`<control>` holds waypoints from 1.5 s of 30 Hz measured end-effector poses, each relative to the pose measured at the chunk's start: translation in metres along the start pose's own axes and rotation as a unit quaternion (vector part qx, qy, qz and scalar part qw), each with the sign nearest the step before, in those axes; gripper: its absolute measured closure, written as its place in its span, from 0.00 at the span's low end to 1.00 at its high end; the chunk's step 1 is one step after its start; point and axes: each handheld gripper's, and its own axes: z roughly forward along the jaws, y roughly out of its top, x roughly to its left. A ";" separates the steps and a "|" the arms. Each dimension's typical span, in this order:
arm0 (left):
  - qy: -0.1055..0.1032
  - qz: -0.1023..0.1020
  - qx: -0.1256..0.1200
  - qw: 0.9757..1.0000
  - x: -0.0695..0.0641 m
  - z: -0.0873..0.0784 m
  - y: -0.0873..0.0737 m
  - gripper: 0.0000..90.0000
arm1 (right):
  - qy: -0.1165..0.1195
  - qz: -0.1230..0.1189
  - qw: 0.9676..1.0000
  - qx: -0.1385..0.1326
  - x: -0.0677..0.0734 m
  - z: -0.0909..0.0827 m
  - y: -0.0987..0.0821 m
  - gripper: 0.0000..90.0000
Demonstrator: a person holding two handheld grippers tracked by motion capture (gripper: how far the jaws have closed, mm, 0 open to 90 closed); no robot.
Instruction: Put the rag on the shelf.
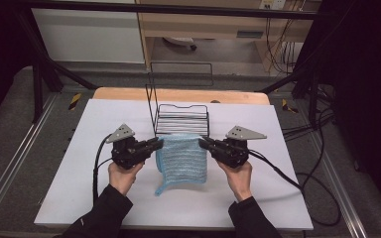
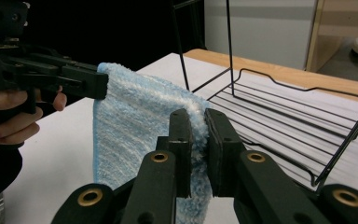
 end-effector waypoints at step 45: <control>0.001 0.023 -0.098 0.995 -0.017 -0.016 0.056 0.88 | -0.021 -0.040 0.995 -0.084 0.012 -0.017 0.056 0.91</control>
